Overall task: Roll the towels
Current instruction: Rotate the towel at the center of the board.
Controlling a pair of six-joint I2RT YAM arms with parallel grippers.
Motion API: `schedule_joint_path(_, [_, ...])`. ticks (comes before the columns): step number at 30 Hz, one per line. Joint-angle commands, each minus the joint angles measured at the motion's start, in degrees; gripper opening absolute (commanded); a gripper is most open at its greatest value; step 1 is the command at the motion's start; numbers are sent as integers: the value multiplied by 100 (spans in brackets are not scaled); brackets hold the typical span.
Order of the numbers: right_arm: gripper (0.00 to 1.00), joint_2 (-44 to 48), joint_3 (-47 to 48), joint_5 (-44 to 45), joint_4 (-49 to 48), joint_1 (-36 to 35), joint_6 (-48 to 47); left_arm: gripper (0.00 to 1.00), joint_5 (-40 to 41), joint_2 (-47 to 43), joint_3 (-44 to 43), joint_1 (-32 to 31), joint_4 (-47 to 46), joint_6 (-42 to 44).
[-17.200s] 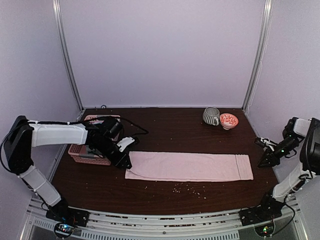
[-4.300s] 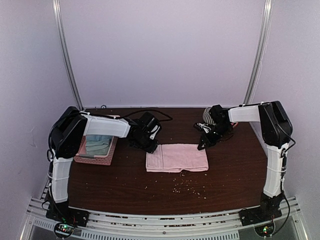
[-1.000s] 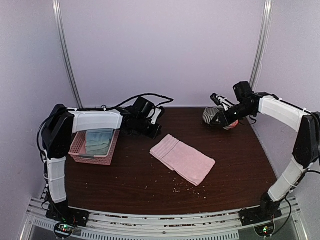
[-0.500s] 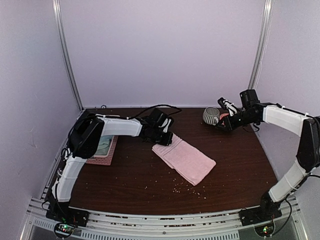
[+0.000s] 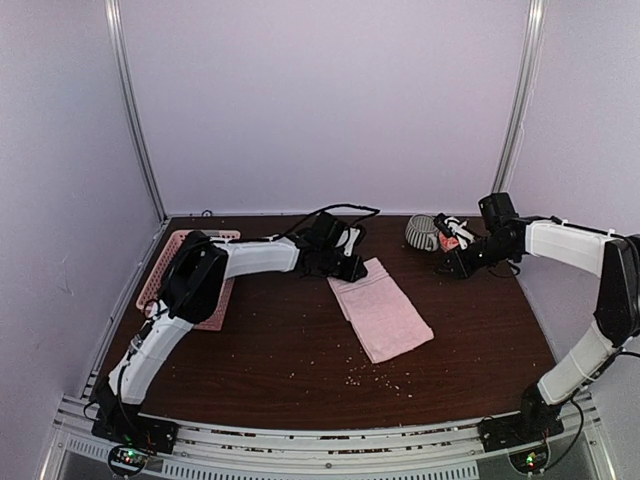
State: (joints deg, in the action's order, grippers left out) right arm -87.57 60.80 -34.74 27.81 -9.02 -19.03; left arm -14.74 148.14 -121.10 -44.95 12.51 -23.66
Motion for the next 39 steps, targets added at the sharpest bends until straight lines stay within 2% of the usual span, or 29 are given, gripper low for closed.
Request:
schedule_joint_path(1, [22,-328,39,219,230,14,-179,20,393,-1567,1227,22,-517,453])
schedule_joint_path(4, [19,-484,82,268,615,2,-571,21,288,-2306,2138,-88,-574,690])
schedule_joint_path(7, [16,-482,22,532,935,-93,-1061,9,-67,-2988,3164,-390,-895,1166])
schedule_joint_path(10, [15,-481,-13,337,1317,-100,-1430,3,-317,-3267,3893,-792,-1155,1761])
schedule_joint_path(13, [14,-627,27,-52,1644,-185,-1652,0,-437,-3214,4070,-1182,-1118,2006])
schedule_joint_path(17, [13,-864,-97,886,1240,-431,-1159,0,-405,-2882,3847,-1603,-1034,2141])
schedule_joint_path(22, [13,-1032,-197,1008,1352,-632,-1250,0,-414,-2312,3442,-1846,-650,2376])
schedule_joint_path(25, [13,-1143,-305,1075,1307,-894,-1244,0,-296,-2246,3611,-1860,-649,2367])
schedule_joint_path(33, [13,-1257,-323,749,1534,-1537,-1267,0,-11,-2615,4378,-1860,-601,2326])
schedule_joint_path(36, [14,-1219,-354,1006,1492,-1596,-1170,0,33,-2969,4607,-1860,-659,2302])
schedule_joint_path(39, [14,-1135,-332,1252,1597,-1545,-1206,8,269,-3381,4733,-1860,-586,2368])
